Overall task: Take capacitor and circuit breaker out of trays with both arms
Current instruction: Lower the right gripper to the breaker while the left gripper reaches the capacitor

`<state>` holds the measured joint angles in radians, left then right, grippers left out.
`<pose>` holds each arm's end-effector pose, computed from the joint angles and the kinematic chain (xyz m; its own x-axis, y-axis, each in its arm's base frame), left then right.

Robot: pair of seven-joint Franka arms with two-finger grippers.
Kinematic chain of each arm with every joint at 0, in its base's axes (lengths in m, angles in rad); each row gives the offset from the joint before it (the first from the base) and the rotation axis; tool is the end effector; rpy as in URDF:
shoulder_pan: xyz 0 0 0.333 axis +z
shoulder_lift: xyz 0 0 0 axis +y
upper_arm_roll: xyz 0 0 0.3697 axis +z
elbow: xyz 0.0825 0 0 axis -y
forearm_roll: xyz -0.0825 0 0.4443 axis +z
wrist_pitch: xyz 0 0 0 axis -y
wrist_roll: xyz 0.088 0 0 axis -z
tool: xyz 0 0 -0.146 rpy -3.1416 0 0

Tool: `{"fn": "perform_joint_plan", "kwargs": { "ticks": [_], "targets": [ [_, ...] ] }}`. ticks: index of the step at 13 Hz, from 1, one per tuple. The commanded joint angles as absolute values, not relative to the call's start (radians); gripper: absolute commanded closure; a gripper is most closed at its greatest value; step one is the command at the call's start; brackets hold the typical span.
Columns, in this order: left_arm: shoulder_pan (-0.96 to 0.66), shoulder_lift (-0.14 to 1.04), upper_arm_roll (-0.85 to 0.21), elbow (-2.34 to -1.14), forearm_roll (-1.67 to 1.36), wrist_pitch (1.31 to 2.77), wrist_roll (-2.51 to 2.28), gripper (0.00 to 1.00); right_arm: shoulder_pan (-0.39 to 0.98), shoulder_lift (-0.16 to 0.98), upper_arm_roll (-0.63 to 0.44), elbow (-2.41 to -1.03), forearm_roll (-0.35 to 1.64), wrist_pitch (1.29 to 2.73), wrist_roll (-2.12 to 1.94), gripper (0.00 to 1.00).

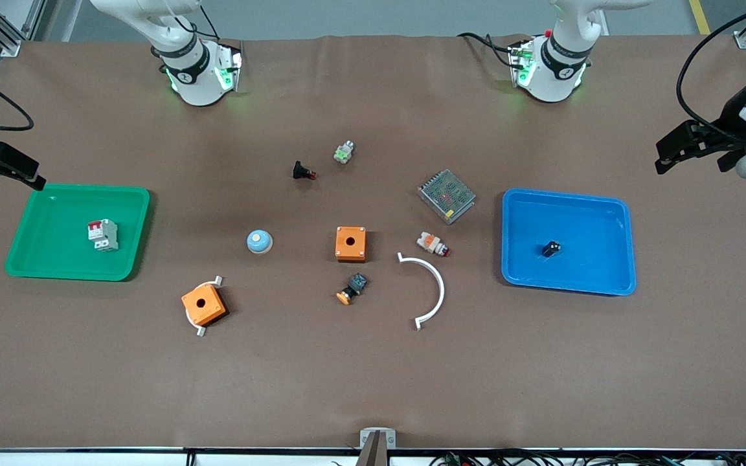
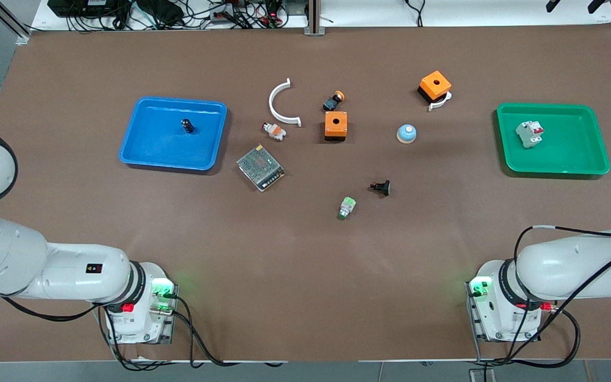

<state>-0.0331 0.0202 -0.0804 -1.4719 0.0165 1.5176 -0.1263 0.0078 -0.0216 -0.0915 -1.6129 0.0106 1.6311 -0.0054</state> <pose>0.6144 -0.0670 0.6745 0.9995 0.0138 0.0272 0.0141 -0.9998 -0.0115 0.6121 -0.0504 0.6353 0.9961 -0.0788 0.0398 -0.0784 -0.9968 -0.0123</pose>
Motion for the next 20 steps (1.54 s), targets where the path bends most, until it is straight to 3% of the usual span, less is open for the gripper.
{"fn": "perform_joint_plan", "kwargs": {
  "ticks": [1,8,12,16,18,20],
  "targets": [
    [-0.031,0.018,-0.083,-1.445,0.011,1.497,-0.112,0.0,-0.005,-0.038,-0.077,-1.611,-0.003,1.617,0.0,0.0],
    [-0.026,0.052,-0.077,-1.494,0.005,1.464,-0.117,0.0,-0.021,-0.031,-0.08,-1.646,-0.005,1.646,-0.018,0.0],
    [-0.026,0.175,-0.078,-1.543,0.003,1.477,-0.115,0.0,-0.071,-0.018,-0.081,-1.871,-0.006,1.923,-0.052,0.0],
    [-0.035,0.271,-0.08,-1.649,0.003,1.667,-0.117,0.0,-0.113,0.096,-0.084,-1.902,-0.021,1.992,-0.274,0.0],
    [-0.037,0.303,-0.083,-1.751,0.003,1.822,-0.117,0.0,-0.138,0.107,-0.084,-2.001,-0.021,2.122,-0.372,0.0],
    [-0.047,0.371,-0.084,-1.772,0.005,1.906,-0.117,0.0,-0.155,0.107,-0.084,-2.101,-0.021,2.242,-0.452,0.0]
  ]
}}
